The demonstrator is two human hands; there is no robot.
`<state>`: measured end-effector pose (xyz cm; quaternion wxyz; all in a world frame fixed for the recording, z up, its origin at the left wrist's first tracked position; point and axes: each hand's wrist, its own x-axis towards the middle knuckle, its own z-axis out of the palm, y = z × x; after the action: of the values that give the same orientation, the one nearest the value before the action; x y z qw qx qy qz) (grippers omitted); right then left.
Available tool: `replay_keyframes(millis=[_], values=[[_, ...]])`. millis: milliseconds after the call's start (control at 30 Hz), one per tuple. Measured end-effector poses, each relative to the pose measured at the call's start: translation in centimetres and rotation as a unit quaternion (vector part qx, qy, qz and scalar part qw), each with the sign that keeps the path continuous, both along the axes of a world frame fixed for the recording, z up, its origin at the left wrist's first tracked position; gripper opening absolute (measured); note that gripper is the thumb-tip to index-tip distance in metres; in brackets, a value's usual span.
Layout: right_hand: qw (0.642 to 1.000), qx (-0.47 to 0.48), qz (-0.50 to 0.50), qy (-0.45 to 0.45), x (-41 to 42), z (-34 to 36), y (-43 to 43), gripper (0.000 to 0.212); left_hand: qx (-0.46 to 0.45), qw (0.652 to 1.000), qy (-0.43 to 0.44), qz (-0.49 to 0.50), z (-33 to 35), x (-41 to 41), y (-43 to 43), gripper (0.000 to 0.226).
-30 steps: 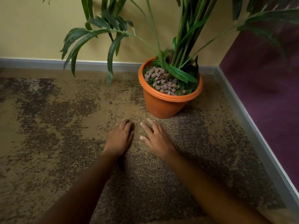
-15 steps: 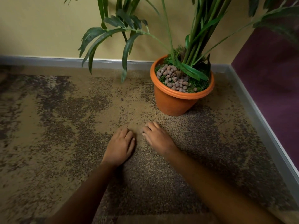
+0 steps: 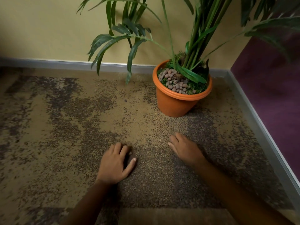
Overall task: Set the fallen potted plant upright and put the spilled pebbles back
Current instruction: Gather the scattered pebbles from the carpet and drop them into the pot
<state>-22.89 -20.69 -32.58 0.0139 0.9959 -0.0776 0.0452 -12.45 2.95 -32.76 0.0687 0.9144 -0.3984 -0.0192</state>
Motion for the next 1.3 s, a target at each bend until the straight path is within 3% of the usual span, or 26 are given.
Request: replay_keyframes(millis=[133,233,333,567,767,900,1133,1233,1300], values=[[0.997,-0.022,-0.059,0.048,-0.2,0.5,0.3,0.025,0.014,0.999,-0.008,0.036,0.1,-0.8,-0.9,0.037],[0.995,-0.025,-0.095,0.015,-0.3,0.8,1.0,0.030,0.005,0.996,-0.003,0.087,0.3,-0.6,-2.2,0.022],[0.993,0.025,-0.111,0.034,-0.9,0.7,1.1,0.024,0.002,0.990,0.029,0.139,0.3,-0.4,-3.1,0.031],[0.996,-0.005,-0.090,0.017,-3.4,0.7,0.9,0.028,-0.009,0.989,0.018,0.144,-0.7,-0.8,-3.1,0.027],[0.979,0.126,-0.149,0.054,-3.8,0.5,1.2,0.032,-0.006,0.987,0.037,0.158,-0.5,-2.7,-2.3,0.030],[0.957,0.189,-0.216,0.052,-3.8,1.3,1.7,0.019,0.000,0.991,0.023,0.130,-0.3,-4.1,-2.1,0.014],[0.901,0.308,-0.303,0.048,-4.0,2.2,1.1,0.018,-0.029,0.986,0.059,0.156,-1.0,-4.2,-2.2,0.034],[0.840,0.411,-0.352,0.049,-3.7,3.0,0.8,0.019,-0.187,0.925,0.190,0.272,0.1,-3.8,-3.4,0.028],[0.799,0.476,-0.365,0.040,-3.4,3.8,1.0,0.019,-0.325,0.827,0.301,0.347,1.0,-3.6,-4.7,0.021]])
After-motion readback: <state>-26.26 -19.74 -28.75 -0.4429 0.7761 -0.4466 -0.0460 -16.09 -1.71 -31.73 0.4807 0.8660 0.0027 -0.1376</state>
